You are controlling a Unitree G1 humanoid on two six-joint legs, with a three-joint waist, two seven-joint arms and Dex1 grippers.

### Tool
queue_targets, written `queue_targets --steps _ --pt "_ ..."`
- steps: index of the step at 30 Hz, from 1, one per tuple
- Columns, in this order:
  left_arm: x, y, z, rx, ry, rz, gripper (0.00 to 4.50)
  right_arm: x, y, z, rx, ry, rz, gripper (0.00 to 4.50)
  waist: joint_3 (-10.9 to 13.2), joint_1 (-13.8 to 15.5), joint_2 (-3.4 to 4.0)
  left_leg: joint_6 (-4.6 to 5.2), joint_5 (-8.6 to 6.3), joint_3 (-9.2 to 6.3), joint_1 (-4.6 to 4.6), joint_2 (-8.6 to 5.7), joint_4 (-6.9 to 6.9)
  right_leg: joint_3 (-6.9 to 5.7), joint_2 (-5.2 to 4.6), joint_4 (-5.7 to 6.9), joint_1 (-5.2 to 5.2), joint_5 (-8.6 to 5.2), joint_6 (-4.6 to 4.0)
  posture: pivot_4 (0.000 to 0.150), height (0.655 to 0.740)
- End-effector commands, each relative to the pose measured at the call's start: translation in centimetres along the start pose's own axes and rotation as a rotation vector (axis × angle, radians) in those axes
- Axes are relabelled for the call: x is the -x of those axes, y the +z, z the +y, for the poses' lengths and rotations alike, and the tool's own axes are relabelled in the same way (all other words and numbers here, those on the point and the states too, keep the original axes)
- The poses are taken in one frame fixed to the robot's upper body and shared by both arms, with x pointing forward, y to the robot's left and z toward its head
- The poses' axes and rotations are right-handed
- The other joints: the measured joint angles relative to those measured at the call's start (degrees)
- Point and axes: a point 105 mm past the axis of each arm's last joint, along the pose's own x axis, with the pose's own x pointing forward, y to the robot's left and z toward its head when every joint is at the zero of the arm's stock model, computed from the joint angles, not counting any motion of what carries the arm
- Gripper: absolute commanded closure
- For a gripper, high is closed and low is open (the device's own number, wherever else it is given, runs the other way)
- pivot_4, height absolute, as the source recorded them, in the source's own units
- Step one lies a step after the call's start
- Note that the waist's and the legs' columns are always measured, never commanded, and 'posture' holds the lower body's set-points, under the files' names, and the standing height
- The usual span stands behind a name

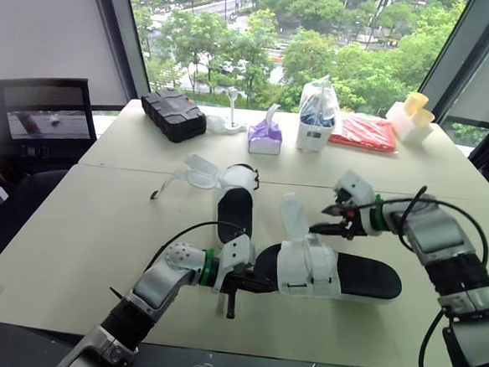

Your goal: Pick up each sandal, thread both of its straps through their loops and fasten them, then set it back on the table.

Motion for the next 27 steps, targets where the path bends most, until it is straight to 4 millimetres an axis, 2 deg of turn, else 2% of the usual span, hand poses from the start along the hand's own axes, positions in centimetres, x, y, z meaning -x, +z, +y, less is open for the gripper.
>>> queue_targets --steps 1,4,10,19,25,27 --pt "-0.3 -3.3 -1.0 0.079 -0.010 0.121 4.50 2.1 4.1 -0.9 -0.054 -0.004 -0.130 1.19 0.00 -0.01 0.00 0.00 0.00 0.00 0.00 0.00 0.00 0.00 0.00 0.00 0.00 0.00 0.00 0.150 0.7400" --pt "-0.3 -3.3 -0.9 0.077 -0.009 0.121 4.50 2.6 5.3 -0.5 -0.168 0.071 -0.164 1.19 0.00 0.07 0.00 0.00 0.00 -0.01 0.00 0.00 -0.02 0.01 -0.01 0.00 -0.01 0.00 0.00 0.150 0.7400" --pt "-0.4 -3.2 -0.8 0.071 -0.008 0.122 4.50 2.4 5.1 1.1 -0.350 0.232 -0.182 1.19 0.00 0.05 0.00 -0.01 -0.01 -0.03 0.00 0.00 -0.03 0.01 -0.02 -0.01 -0.01 0.00 -0.01 0.150 0.7400" --pt "-0.3 -3.4 -1.0 0.077 -0.005 0.122 4.50 0.1 3.2 3.5 -0.439 0.351 -0.112 1.19 -0.01 -0.04 0.01 -0.01 -0.01 -0.02 0.00 0.00 -0.03 0.01 -0.03 0.00 -0.02 0.00 -0.01 0.150 0.7400" --pt "-0.3 -3.4 -1.0 0.078 -0.002 0.122 4.50 -1.3 3.0 4.3 -0.426 0.376 -0.093 1.19 -0.01 -0.02 0.01 -0.01 -0.01 -0.02 0.00 0.00 -0.03 0.01 -0.02 0.00 -0.03 0.00 -0.01 0.150 0.7400" --pt "-0.3 -3.4 -1.0 0.079 0.003 0.121 4.50 -2.8 3.9 5.0 -0.453 0.424 -0.114 1.19 -0.01 -0.20 0.01 -0.01 -0.01 -0.02 0.00 0.00 -0.03 0.01 -0.02 0.01 -0.03 0.00 -0.01 0.150 0.7400"
